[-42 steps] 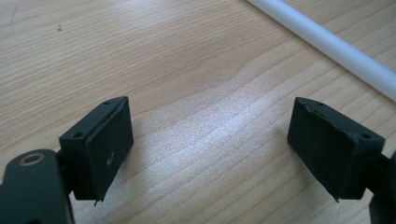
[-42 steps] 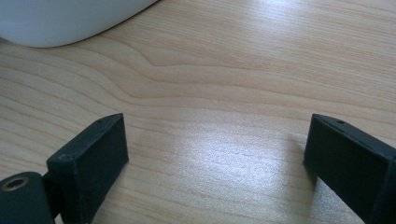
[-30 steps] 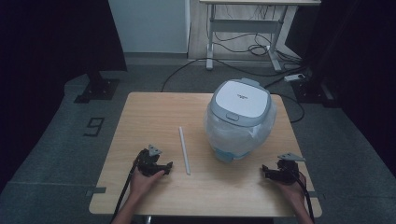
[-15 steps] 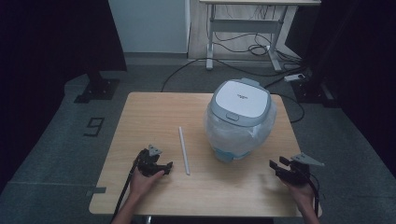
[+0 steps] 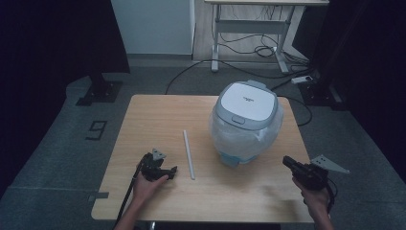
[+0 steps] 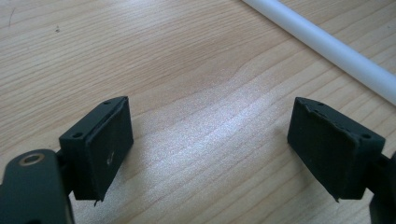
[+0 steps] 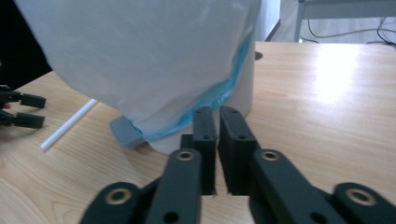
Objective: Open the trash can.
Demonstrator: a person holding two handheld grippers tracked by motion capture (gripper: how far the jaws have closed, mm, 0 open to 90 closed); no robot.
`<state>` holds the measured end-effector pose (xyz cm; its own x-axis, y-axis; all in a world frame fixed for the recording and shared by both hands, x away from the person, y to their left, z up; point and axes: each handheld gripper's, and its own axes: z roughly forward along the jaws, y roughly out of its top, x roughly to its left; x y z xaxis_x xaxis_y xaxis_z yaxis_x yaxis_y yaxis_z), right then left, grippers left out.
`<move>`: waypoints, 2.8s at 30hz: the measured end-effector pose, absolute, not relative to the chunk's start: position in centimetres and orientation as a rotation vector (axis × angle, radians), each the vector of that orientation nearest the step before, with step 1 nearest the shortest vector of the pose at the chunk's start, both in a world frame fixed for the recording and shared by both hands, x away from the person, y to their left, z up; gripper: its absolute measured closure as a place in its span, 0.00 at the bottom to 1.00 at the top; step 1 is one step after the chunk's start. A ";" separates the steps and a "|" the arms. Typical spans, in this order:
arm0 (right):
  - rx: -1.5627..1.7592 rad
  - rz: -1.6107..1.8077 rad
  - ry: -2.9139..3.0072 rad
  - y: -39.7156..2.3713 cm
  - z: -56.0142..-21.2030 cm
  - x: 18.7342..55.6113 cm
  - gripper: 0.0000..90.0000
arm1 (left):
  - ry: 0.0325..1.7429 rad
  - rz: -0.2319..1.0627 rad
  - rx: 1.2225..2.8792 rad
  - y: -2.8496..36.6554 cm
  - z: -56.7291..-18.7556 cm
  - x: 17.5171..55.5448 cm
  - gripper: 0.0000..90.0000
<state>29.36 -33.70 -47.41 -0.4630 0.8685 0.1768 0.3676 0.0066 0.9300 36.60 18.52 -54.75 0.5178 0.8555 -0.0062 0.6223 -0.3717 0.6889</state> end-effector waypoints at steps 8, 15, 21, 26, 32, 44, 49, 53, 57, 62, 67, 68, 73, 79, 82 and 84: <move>1.174 1.483 1.853 -33.0 -45.7 28.8 1.00 | 1.173 0.460 2.131 18.7 -54.8 37.0 0.16; 1.089 1.542 1.871 -32.8 -43.8 29.0 1.00 | 1.172 0.460 2.131 18.7 -54.7 37.0 0.16; 1.019 1.604 1.874 -32.2 -40.9 29.2 1.00 | 1.177 0.461 2.129 18.7 -54.7 37.1 0.16; 0.968 1.653 1.879 -31.4 -38.7 29.7 1.00 | 1.178 0.461 2.130 18.7 -54.7 37.1 0.16; 0.917 1.681 1.930 -30.1 -37.2 30.5 1.00 | 1.177 0.461 2.131 18.7 -54.7 37.1 0.16; 0.888 1.697 1.960 -28.4 -35.8 32.0 1.00 | 1.177 0.460 2.131 18.7 -54.7 37.1 0.16; 0.887 1.701 1.956 -28.0 -35.3 32.5 1.00 | 1.177 0.460 2.132 18.7 -54.7 37.1 0.16; 0.884 1.701 1.959 -27.6 -35.1 32.8 1.00 | 1.177 0.460 2.132 18.7 -54.7 37.1 0.16; 0.885 1.703 1.961 -27.3 -35.1 32.9 1.00 | 1.177 0.460 2.132 18.7 -54.7 37.1 0.16; 0.894 1.704 1.960 -27.1 -34.9 33.4 1.00 | 1.177 0.460 2.132 18.7 -54.7 37.1 0.16; 0.892 1.701 1.968 -26.5 -34.6 34.0 1.00 | 1.177 0.460 2.132 18.7 -54.7 37.1 0.16; 0.892 1.700 1.970 -26.3 -34.5 34.1 1.00 | 1.177 0.460 2.132 18.7 -54.7 37.1 0.16; 0.889 1.697 1.985 -25.3 -34.3 34.8 1.00 | 1.177 0.461 2.133 18.7 -54.7 37.1 0.16; 0.891 1.680 2.018 -24.1 -34.2 35.7 1.00 | 1.177 0.461 2.132 18.7 -54.7 37.1 0.16; 0.895 1.671 2.035 -23.4 -34.3 36.2 1.00 | 1.177 0.461 2.133 18.7 -54.7 37.1 0.16; 0.899 1.660 2.049 -22.9 -34.3 36.6 1.00 | 1.177 0.460 2.132 18.7 -54.7 37.1 0.16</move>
<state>36.55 -22.93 -34.30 -0.7359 0.6670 0.1164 0.2524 0.1107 0.9613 37.05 18.73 -54.72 0.5352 0.8447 -0.0066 0.6162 -0.3850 0.6871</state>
